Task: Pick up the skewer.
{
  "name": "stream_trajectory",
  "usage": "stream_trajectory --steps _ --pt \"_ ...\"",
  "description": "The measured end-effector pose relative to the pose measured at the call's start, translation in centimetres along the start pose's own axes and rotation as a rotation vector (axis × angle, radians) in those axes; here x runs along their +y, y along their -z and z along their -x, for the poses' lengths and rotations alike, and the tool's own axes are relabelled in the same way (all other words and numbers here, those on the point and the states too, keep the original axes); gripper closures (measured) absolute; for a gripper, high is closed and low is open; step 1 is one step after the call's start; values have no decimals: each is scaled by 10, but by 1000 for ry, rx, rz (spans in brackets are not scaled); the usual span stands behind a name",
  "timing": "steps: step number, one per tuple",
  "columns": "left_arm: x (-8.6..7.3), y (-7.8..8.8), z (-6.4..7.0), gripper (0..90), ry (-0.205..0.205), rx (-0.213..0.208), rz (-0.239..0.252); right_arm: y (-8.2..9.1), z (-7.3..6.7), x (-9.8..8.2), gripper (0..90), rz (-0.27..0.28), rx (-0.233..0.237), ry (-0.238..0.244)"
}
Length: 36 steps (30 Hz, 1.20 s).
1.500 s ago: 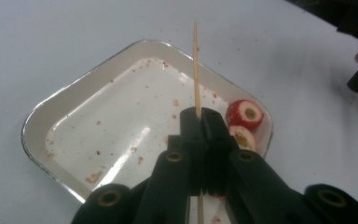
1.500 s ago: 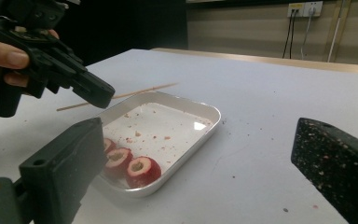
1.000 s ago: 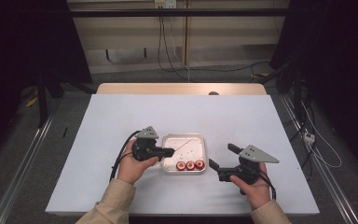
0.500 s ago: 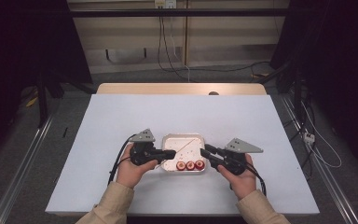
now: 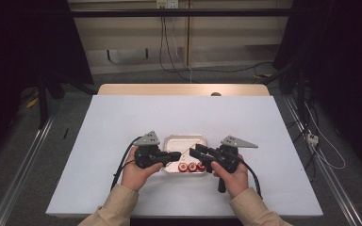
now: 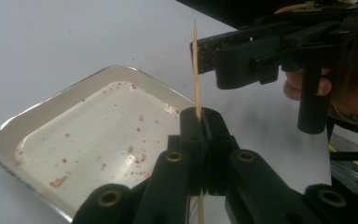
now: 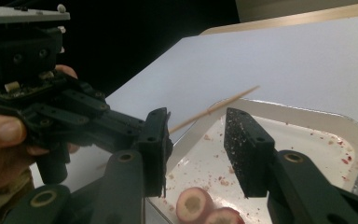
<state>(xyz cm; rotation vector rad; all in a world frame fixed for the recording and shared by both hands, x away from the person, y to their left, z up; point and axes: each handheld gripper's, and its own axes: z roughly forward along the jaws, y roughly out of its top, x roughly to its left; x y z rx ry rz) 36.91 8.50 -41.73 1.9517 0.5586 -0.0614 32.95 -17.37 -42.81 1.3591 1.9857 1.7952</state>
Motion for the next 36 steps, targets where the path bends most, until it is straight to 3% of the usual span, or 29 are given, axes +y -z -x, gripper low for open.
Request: stream_trajectory --steps 2,5,9,12,15,17,25,28,36 --pt "0 -1 1 893 -5 -3 0 0 -1 2 715 8 17 -15" --pt "0 -1 2 893 -6 -18 10 0 0 4 765 21 50 -82" --pt "1 -2 3 892 -20 -13 -1 0 1 6 819 22 73 -99" --pt "0 -4 4 887 -23 -24 -12 -1 -2 9 894 30 125 -121" --pt "1 -4 5 833 -25 -8 -34 -1 -6 12 896 33 120 -92" --pt "0 -3 6 799 -25 -4 -51 0 -7 15 896 48 126 -99" --pt "-3 -5 4 815 -19 15 -125 2 -8 20 896 56 125 -78" --pt "-3 -5 4 864 -13 7 -128 1 -8 19 896 51 119 -70" --pt "-3 -5 3 870 3 -3 -114 0 -8 19 896 53 121 -78"
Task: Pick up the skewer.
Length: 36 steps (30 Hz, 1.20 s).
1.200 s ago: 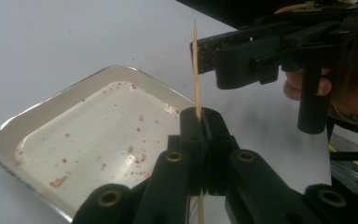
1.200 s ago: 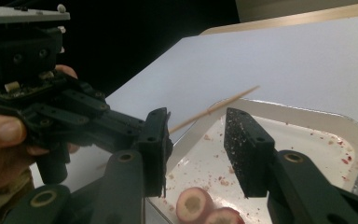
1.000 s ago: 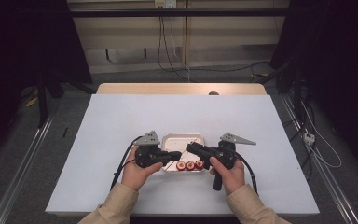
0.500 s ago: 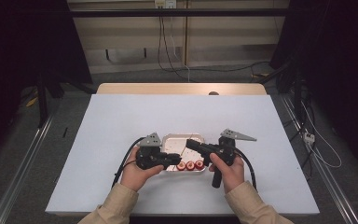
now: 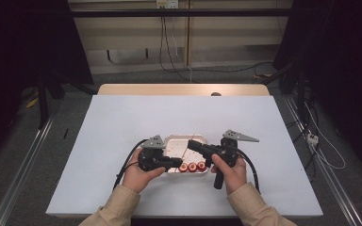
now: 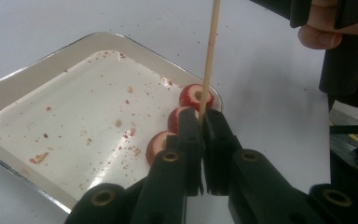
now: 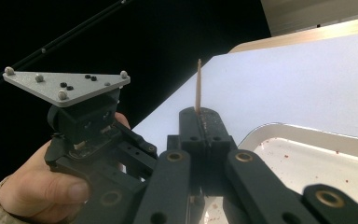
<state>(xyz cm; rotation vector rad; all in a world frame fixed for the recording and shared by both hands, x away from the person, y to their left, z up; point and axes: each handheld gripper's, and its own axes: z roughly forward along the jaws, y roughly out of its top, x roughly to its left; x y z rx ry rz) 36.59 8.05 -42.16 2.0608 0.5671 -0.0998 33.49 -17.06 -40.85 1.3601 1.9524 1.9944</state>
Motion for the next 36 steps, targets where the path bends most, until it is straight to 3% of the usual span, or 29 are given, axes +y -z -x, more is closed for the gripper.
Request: stream_trajectory --steps 9,13,16,17,21,27,29,31,36 --pt "0 0 1 891 13 -5 -12 -3 0 -1 896 -3 4 -7" --pt "-1 3 0 895 25 -7 -7 -5 0 -1 853 0 -6 29" --pt "-4 13 -5 895 47 5 6 -5 2 -2 680 -4 -41 60" --pt "-4 13 -5 895 47 5 6 -5 2 -2 680 -4 -41 60" --pt "-6 23 -9 895 73 13 30 -4 7 -5 511 -43 -77 127" --pt "-8 27 -10 894 73 11 34 -10 15 -16 271 -161 -125 172" --pt "-8 29 -10 894 78 23 44 -12 18 -20 200 -192 -135 162" --pt "-9 32 -10 893 80 19 42 -14 20 -23 157 -207 -145 145" --pt "-11 35 -13 893 94 30 48 -16 22 -26 144 -227 -176 160"
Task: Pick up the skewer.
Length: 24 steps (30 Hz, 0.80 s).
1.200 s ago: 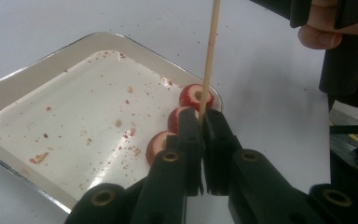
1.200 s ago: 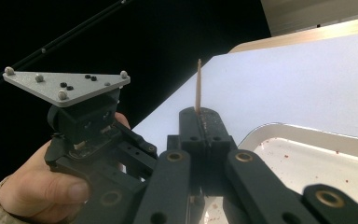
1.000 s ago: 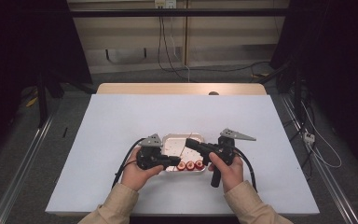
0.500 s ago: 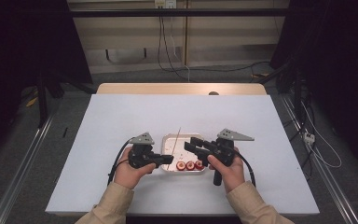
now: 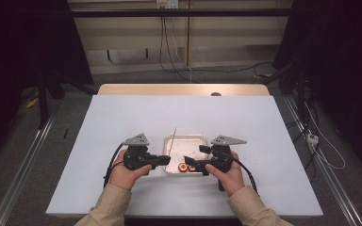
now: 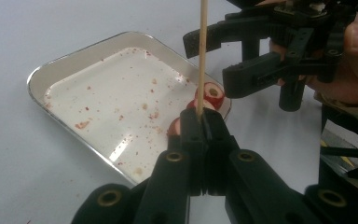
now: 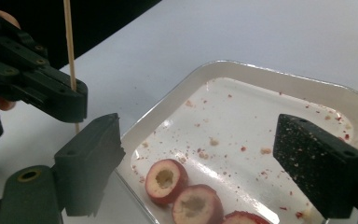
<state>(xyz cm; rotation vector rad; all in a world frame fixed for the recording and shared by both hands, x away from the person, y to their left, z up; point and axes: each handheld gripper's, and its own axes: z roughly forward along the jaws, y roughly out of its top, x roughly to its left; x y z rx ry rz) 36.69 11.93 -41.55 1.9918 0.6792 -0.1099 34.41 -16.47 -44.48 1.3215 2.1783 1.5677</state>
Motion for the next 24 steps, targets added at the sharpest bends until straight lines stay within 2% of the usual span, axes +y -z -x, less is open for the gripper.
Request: stream_trajectory --steps 3,6,12,16,19,21,24 --pt "0 1 -1 892 0 4 -3 -3 -1 -2 141 -24 -4 23" --pt "0 2 -1 892 3 -3 -4 -6 -1 -3 78 -43 1 52" --pt "-1 4 -3 891 6 2 5 -9 -1 -4 106 -60 -27 67" --pt "0 4 -3 891 7 3 0 -12 -3 -6 264 -94 -30 107" --pt "-1 4 -4 891 5 2 -4 -17 -6 -6 296 -122 -49 132" --pt "-1 4 -4 891 7 0 -7 -19 -7 -7 383 -128 -31 138" --pt "-1 4 -4 891 9 3 -5 -23 -9 -7 462 -143 -5 148"
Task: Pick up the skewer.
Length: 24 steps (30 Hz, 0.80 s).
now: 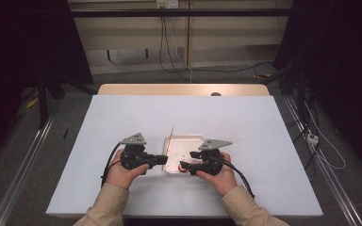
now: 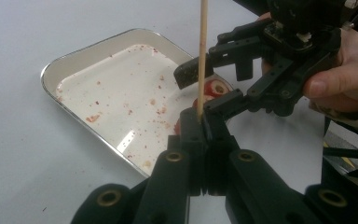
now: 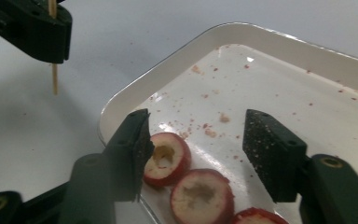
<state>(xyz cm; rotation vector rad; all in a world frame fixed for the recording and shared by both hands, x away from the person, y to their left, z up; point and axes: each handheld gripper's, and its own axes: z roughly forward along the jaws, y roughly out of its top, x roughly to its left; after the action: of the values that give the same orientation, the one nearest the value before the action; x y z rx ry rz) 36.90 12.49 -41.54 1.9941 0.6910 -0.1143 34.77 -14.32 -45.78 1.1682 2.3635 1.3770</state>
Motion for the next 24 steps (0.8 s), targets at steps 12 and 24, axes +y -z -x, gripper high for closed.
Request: stream_trajectory --steps 12,24 --pt "0 0 -1 891 -2 0 -4 -8 -5 -1 571 -22 56 -19" --pt "0 1 -1 891 0 -3 -3 -10 -6 0 729 -20 119 -82"
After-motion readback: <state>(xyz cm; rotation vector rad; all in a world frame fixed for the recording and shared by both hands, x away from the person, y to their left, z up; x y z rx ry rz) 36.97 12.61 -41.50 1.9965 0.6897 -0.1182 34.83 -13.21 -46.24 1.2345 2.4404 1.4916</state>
